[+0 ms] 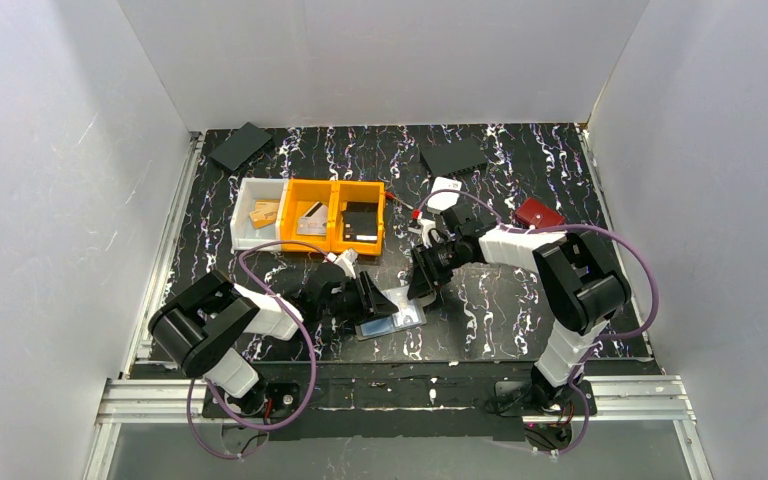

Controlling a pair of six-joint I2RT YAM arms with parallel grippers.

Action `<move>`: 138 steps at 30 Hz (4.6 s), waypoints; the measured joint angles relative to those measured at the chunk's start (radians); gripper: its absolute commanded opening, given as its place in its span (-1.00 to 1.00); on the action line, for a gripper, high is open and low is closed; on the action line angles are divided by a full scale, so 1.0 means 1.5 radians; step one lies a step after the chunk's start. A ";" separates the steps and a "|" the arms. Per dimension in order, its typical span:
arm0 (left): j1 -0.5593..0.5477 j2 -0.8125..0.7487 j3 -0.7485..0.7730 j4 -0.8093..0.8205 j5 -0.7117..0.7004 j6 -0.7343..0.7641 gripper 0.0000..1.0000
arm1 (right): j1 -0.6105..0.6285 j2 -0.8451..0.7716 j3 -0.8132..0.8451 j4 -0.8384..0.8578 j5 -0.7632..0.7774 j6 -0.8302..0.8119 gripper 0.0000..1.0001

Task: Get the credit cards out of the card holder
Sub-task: Remove the credit card from the card holder.

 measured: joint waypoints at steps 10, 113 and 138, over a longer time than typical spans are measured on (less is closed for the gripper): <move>0.000 0.001 -0.001 0.004 0.001 -0.003 -0.24 | -0.002 0.010 -0.001 0.007 -0.026 0.005 -0.10; 0.027 0.080 -0.091 0.422 0.120 -0.017 -1.00 | -0.033 -0.018 -0.049 0.148 -0.273 0.096 -0.97; 0.037 0.043 -0.079 0.431 0.155 -0.032 -0.51 | -0.047 -0.046 -0.072 0.219 -0.342 0.155 -0.97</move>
